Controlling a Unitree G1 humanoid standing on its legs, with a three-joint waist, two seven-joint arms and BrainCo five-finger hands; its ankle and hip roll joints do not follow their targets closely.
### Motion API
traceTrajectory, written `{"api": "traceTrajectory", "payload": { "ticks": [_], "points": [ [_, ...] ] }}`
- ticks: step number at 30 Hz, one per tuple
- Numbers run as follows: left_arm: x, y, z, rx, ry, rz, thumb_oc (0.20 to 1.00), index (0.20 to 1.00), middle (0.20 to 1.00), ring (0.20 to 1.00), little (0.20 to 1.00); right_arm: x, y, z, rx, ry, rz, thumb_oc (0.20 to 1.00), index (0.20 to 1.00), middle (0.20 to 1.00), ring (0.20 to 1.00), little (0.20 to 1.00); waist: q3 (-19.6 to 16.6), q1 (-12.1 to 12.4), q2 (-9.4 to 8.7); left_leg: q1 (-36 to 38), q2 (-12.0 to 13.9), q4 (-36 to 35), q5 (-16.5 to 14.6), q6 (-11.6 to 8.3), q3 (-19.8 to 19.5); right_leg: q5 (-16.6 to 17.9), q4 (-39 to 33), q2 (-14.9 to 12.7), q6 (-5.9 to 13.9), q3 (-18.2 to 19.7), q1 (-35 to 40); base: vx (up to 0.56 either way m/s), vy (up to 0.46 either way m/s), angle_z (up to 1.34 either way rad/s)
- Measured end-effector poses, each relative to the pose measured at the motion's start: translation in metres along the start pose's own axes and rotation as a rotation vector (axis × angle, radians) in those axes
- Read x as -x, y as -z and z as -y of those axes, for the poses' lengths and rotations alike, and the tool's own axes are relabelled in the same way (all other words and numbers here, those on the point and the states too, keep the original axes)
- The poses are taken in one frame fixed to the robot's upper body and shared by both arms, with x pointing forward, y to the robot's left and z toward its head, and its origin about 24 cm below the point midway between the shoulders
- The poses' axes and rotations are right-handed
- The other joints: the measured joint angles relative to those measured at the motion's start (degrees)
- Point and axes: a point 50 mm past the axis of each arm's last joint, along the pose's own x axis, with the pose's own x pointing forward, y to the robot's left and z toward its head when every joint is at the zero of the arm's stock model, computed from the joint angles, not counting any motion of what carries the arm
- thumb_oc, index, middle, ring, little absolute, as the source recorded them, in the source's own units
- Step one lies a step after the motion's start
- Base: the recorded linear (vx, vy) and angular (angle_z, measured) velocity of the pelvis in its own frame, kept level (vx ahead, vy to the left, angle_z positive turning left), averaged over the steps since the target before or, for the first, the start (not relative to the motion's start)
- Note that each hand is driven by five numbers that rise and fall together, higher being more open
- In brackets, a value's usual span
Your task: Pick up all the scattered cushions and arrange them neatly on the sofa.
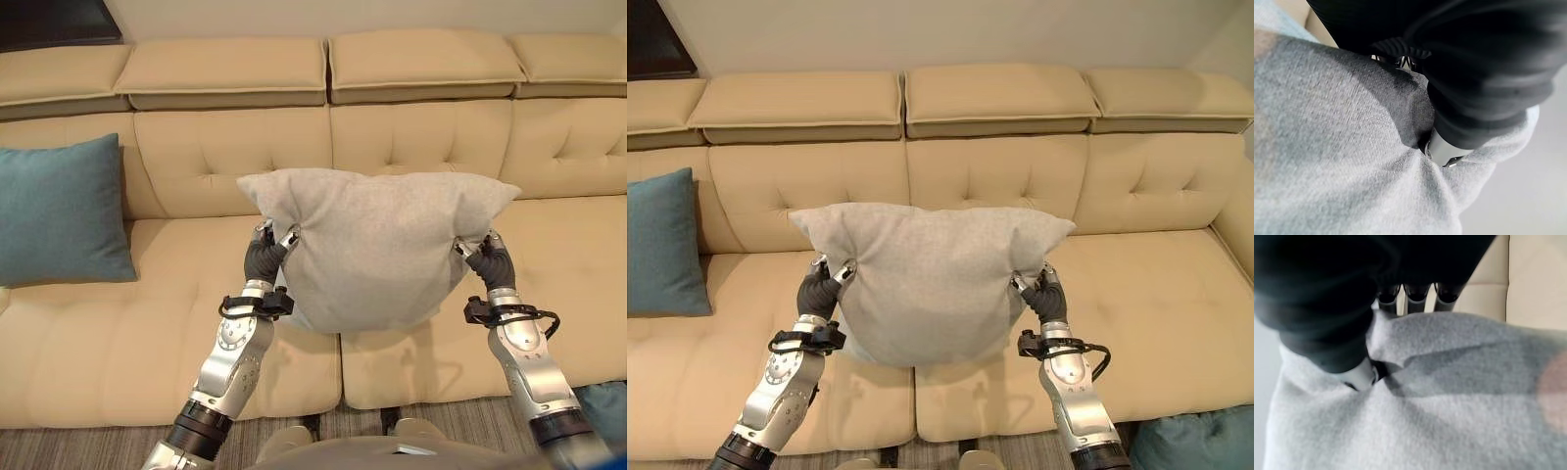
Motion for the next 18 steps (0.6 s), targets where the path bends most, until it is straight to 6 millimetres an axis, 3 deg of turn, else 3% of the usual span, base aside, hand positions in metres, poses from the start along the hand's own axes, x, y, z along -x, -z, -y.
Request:
{"api": "traceTrajectory", "payload": {
  "ticks": [2, 6, 10, 15, 18],
  "points": [
    [-0.008, -0.010, -0.001, -0.046, -0.006, 0.043, 0.200, 0.200, 0.200, 0.200, 0.200, -0.009, -0.009, -0.004, 0.026, -0.008, 0.042, 0.200, 0.200, 0.200, 0.200, 0.200, 0.0, 1.2, -0.04, 0.5, -0.4, 0.0, -0.4, 0.35, 0.5, 0.1, -0.1, -0.2, 0.20, 0.7, 0.2, 0.14, 0.072, -0.12],
    [-0.021, -0.025, 0.002, -0.069, -0.029, 0.119, 0.200, 0.200, 0.200, 0.200, 0.200, -0.029, -0.030, -0.014, 0.048, -0.002, 0.132, 0.200, 0.200, 0.200, 0.200, 0.200, 0.0, 1.3, -0.07, 0.9, -0.4, -0.1, -0.6, 0.42, 0.6, -0.1, -0.1, -0.2, 0.50, 1.2, 0.6, -0.01, -0.001, -0.03],
    [-0.042, -0.036, 0.010, -0.118, -0.053, 0.198, 0.200, 0.200, 0.200, 0.200, 0.200, -0.055, -0.049, -0.020, 0.076, 0.044, 0.199, 0.200, 0.200, 0.200, 0.200, 0.200, -1.8, 1.2, -0.11, -3.5, -0.1, 0.0, 0.5, 0.35, 0.8, 1.1, -0.1, 0.0, 0.89, 1.6, -4.0, -0.11, -0.034, -0.06],
    [-0.094, -0.052, 0.026, -0.165, -0.145, 0.255, 0.200, 0.200, 0.200, 0.200, 0.200, -0.098, -0.088, -0.034, 0.163, 0.089, 0.298, 0.200, 0.200, 0.200, 0.200, 0.200, -1.7, 1.1, -0.19, -13.7, 0.3, 0.0, 4.0, 0.49, 0.3, 4.1, -0.1, 0.5, 0.79, 1.3, -13.8, -0.13, -0.020, 0.06],
    [-0.109, -0.061, 0.031, -0.195, -0.178, 0.279, 0.200, 0.200, 0.200, 0.200, 0.200, -0.113, -0.106, -0.035, 0.221, 0.120, 0.349, 0.200, 0.200, 0.200, 0.200, 0.200, -1.4, 1.3, 0.16, -16.2, 0.4, 0.0, 4.3, 0.28, -0.3, 4.4, -0.1, 0.7, 0.72, 1.0, -16.1, -0.07, 0.001, 0.08]
  ]
}}
